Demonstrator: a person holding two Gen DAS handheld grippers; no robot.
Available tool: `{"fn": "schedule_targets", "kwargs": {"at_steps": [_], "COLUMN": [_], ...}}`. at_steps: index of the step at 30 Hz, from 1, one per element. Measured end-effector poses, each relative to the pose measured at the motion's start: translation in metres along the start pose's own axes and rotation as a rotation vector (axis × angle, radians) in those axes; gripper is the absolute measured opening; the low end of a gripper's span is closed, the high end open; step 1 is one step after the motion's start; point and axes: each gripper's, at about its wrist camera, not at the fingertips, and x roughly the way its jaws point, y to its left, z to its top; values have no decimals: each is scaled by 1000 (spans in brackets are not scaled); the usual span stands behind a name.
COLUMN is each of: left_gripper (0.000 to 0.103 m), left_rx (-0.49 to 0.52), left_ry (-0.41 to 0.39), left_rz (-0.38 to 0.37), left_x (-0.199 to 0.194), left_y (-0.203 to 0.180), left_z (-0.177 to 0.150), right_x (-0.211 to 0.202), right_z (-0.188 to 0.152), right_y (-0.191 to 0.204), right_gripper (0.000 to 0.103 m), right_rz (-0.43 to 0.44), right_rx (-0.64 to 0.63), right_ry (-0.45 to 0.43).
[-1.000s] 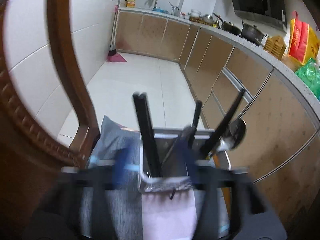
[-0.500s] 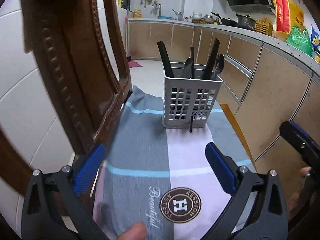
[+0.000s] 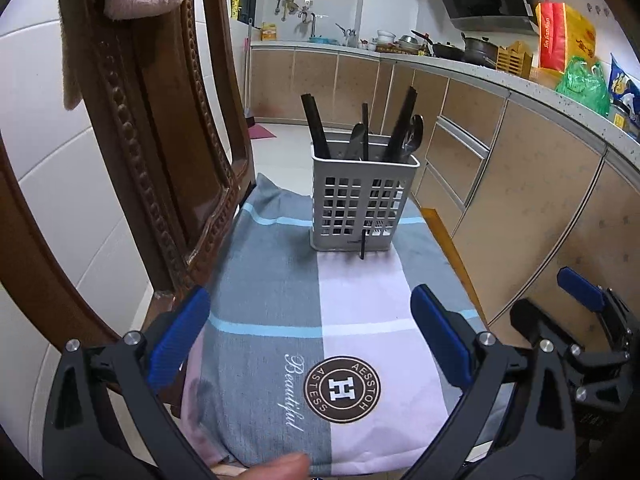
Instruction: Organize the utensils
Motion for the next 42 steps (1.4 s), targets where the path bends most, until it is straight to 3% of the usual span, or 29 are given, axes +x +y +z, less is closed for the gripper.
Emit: {"fn": "schedule_targets", "kwargs": {"at_steps": [4,42], "left_gripper": [99,99], "left_rx": [13,26], "left_ry": [-22,6], "left_rz": [28,32], "left_x": [-3,0], "left_y": [0,5], "left_z": [1,-6], "right_x": [0,1], "right_z": [-2,-6], "right_y": [4,0], "right_gripper": [100,100], "right_rz": [-13,-14], "right_rx": [-9,23], "right_ry": [-11,8]}}
